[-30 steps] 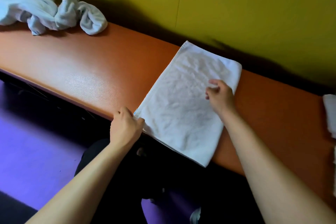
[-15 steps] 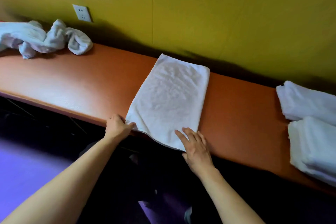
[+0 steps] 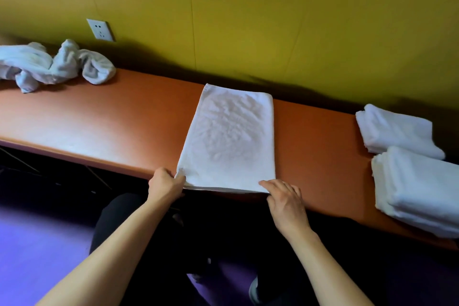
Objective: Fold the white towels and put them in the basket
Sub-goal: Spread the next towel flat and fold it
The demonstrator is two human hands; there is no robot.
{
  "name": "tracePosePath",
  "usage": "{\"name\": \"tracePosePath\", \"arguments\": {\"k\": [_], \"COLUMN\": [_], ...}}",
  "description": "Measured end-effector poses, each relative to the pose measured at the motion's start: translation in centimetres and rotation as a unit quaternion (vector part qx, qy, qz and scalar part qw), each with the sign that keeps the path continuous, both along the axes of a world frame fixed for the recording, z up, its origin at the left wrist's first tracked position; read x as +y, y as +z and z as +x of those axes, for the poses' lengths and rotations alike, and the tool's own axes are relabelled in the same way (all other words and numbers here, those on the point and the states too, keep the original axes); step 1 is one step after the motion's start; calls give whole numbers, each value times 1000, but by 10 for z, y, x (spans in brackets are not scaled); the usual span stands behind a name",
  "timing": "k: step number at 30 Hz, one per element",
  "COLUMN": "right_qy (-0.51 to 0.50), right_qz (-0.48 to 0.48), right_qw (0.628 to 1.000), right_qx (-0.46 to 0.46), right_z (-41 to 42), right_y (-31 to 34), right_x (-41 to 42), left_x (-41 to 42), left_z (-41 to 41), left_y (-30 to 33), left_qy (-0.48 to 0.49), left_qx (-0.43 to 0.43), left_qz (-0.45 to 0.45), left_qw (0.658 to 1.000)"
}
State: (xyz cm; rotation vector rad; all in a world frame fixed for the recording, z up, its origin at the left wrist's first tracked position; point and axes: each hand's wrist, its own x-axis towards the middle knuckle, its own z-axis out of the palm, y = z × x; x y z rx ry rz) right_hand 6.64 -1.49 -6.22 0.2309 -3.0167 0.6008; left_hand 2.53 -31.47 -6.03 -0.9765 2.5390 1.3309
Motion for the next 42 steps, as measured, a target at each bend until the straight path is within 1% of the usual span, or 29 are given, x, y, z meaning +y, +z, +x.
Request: {"name": "tracePosePath", "arguments": {"k": [2, 3, 6, 8, 10, 12, 13, 15, 17, 20, 22, 24, 27, 31, 33, 36, 38, 42], "right_qy": [-22, -32, -65, -96, -122, -139, -144, -149, -151, -167, -179, -185, -200, -225, -225, -226, -232, -241], "right_qz": [-40, -55, -136, -211, -270, -322, -345, -374, -388, -410, -436, -442, -460, -464, -458, -431, -417, -389], "right_qw": [999, 998, 988, 972, 954, 936, 927, 914, 908, 895, 881, 876, 861, 848, 852, 870, 875, 885], "right_qx": [21, 29, 40, 35, 35, 38, 39, 41, 45, 61, 53, 60, 83, 121, 115, 84, 82, 88], "right_z": [7, 12, 28, 39, 49, 55, 58, 63, 66, 66, 56, 39, 5, -53, -85, -129, -153, -196], "right_y": [4, 7, 13, 15, 17, 19, 20, 24, 27, 32, 33, 35, 39, 41, 32, 15, 7, -2], "right_x": [5, 7, 15, 20, 25, 32, 35, 42, 46, 46, 44, 43, 43, 44, 43, 39, 38, 38], "left_x": [0, -1, -1, -1, -2, -4, -6, -6, -5, -2, 0, 3, 8, 14, 17, 24, 25, 24], "left_z": [19, 29, 59, 77, 92, 108, 116, 126, 129, 123, 111, 93, 58, 1, -28, -64, -85, -129], "left_y": [6, 10, 25, 36, 45, 52, 54, 56, 57, 60, 60, 60, 58, 52, 43, 24, 15, 10], "left_qy": [3, -10, -98, -132, -145, -193, -222, -244, -222, -196, -188, -188, -182, -161, -139, -125, -112, -96], "left_qx": [44, 69, 108, 120, 123, 128, 136, 157, 190, 236, 258, 262, 248, 268, 263, 224, 213, 217], "left_qz": [69, 94, 135, 128, 128, 140, 131, 76, 31, -4, -27, -15, 19, 38, 8, -45, -63, -125], "left_qw": [997, 993, 980, 976, 973, 963, 956, 954, 956, 952, 947, 946, 951, 949, 955, 966, 968, 963]}}
